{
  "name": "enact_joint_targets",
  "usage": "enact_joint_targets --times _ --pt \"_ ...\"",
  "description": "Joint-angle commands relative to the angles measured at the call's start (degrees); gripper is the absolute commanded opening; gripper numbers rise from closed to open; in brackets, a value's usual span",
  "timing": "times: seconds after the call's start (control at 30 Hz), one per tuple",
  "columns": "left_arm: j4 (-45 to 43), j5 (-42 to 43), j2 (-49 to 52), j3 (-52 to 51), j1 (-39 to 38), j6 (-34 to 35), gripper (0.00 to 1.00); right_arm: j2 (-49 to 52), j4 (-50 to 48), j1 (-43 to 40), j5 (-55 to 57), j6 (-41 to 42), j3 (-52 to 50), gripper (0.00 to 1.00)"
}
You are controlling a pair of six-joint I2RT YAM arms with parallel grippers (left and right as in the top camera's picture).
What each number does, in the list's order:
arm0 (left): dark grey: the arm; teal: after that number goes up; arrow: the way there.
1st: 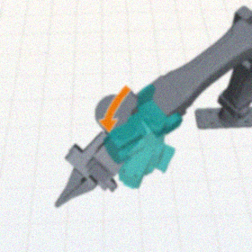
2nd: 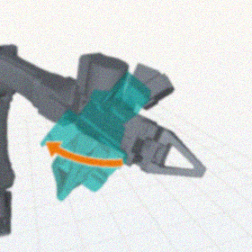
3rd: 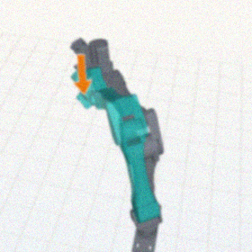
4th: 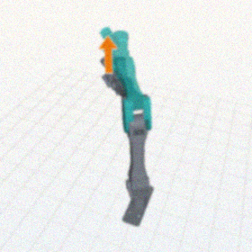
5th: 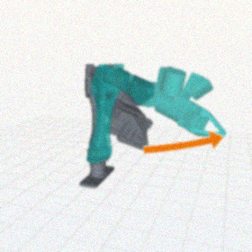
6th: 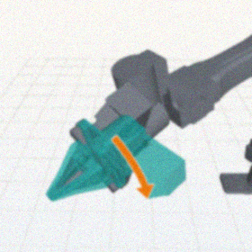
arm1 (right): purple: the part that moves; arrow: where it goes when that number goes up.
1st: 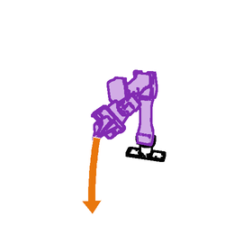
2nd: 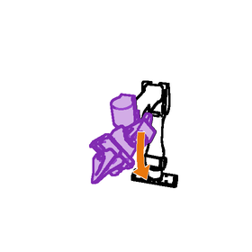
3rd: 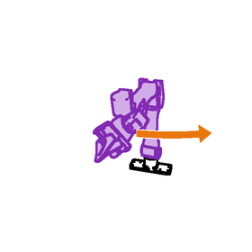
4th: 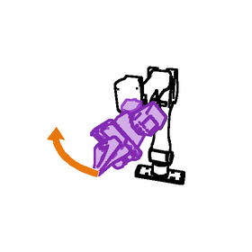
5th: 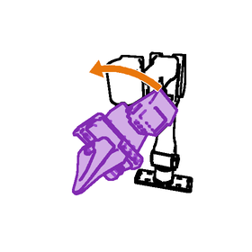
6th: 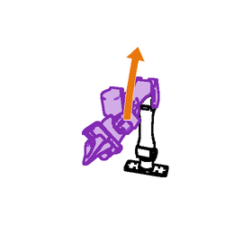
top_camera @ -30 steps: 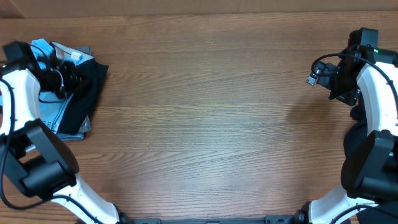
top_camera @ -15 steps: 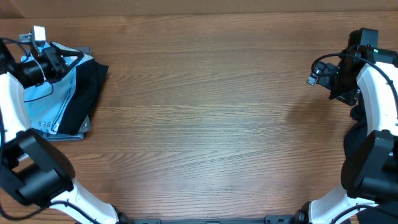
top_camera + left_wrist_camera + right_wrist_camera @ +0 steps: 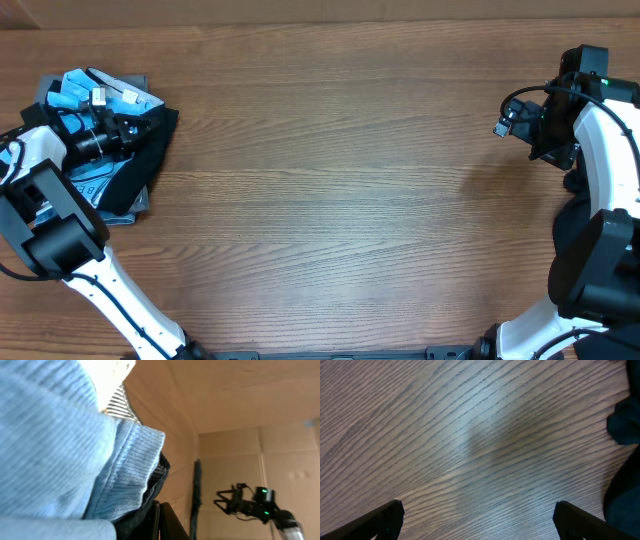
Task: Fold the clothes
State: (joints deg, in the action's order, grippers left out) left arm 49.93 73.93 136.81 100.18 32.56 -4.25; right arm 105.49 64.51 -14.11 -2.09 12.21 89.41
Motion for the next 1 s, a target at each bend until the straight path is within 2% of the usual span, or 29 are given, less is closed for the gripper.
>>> enact_joint_targets --times 0.0,0.07,0.3,0.37,0.47,0.53,0.67,0.83,0.97 --pt "-0.13 5.95 6.73 -1.29 -2.36 -4.07 0.04 -0.57 -0.13 0.2 0.52 0.13 0.61 1.0" --pt "0.24 8.24 4.5 0.2 -1.99 -3.5 0.04 -0.57 -0.11 0.2 0.52 0.13 0.61 1.0" --pt "0.28 7.56 -8.66 6.4 0.24 1.16 0.04 -0.57 -0.11 0.2 0.52 0.15 0.61 1.0" --pt "-1.7 3.8 -12.26 7.85 0.92 3.43 0.04 -0.57 -0.11 0.2 0.52 0.13 0.61 1.0" --pt "-5.07 -7.48 -16.79 8.35 1.64 7.85 0.04 -0.57 -0.13 0.2 0.52 0.15 0.61 1.0" --pt "-6.45 -12.15 -17.88 8.35 1.92 9.88 0.04 -0.57 -0.11 0.2 0.52 0.13 0.61 1.0" --pt "-8.7 -17.97 -17.55 8.31 2.54 15.04 0.04 -0.57 -0.11 0.2 0.52 0.13 0.61 1.0" --pt "-9.09 -30.58 -15.32 8.31 2.93 18.64 0.04 -0.57 -0.11 0.2 0.52 0.13 0.61 1.0" --pt "-9.9 -32.81 -13.14 8.28 3.65 19.19 0.04 -0.57 -0.11 0.2 0.52 0.13 0.61 1.0"
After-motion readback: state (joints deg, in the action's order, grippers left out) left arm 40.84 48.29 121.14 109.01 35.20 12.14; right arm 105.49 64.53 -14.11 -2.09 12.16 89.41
